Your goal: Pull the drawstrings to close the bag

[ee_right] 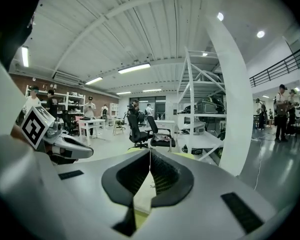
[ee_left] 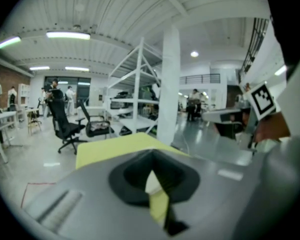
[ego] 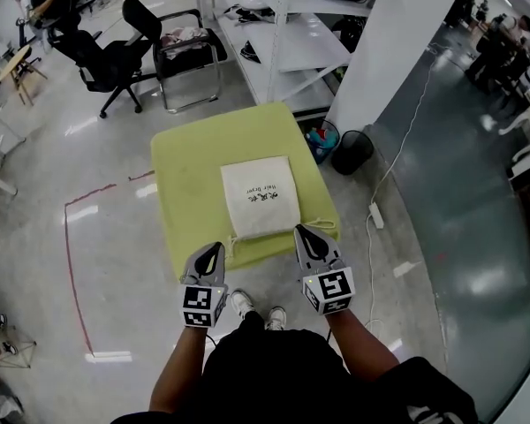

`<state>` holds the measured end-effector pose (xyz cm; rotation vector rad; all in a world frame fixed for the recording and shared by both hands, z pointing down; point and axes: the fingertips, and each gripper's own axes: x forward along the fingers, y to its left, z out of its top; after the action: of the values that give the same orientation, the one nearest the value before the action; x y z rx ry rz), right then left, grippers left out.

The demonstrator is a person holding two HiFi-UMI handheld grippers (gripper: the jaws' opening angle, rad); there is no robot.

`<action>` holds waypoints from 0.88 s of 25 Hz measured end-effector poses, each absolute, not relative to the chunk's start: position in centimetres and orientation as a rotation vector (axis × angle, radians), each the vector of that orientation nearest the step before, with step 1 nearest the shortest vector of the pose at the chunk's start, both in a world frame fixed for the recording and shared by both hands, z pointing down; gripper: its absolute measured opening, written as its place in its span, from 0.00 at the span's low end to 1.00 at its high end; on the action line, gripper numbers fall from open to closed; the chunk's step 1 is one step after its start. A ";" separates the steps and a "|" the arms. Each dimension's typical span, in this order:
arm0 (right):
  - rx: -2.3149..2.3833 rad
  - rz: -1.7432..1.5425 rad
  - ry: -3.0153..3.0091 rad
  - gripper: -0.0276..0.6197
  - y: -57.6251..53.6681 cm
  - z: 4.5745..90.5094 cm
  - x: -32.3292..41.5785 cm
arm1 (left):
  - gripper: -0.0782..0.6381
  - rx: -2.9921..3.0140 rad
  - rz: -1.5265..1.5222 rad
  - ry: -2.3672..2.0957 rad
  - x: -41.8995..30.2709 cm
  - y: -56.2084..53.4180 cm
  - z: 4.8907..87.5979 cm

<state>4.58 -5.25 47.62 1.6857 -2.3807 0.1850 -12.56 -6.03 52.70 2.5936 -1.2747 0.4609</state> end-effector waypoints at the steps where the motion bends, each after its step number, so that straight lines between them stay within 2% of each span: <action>1: 1.688 0.185 -2.372 0.05 -5.6 47.9 4.4 | 0.12 2.585 0.471 -1.283 -13.0 -6.5 53.0; 11: 1.664 0.122 -2.266 0.05 -7.4 49.2 6.1 | 0.12 2.584 0.554 -1.199 -14.5 -7.2 56.1; 22: 1.641 0.325 -2.213 0.05 -7.2 55.2 8.9 | 0.12 2.401 0.630 -1.181 -13.9 -5.3 62.0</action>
<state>8.93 -7.22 55.16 1.6408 -2.2130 0.3246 -13.90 -5.31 62.01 2.4006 -1.1809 0.6302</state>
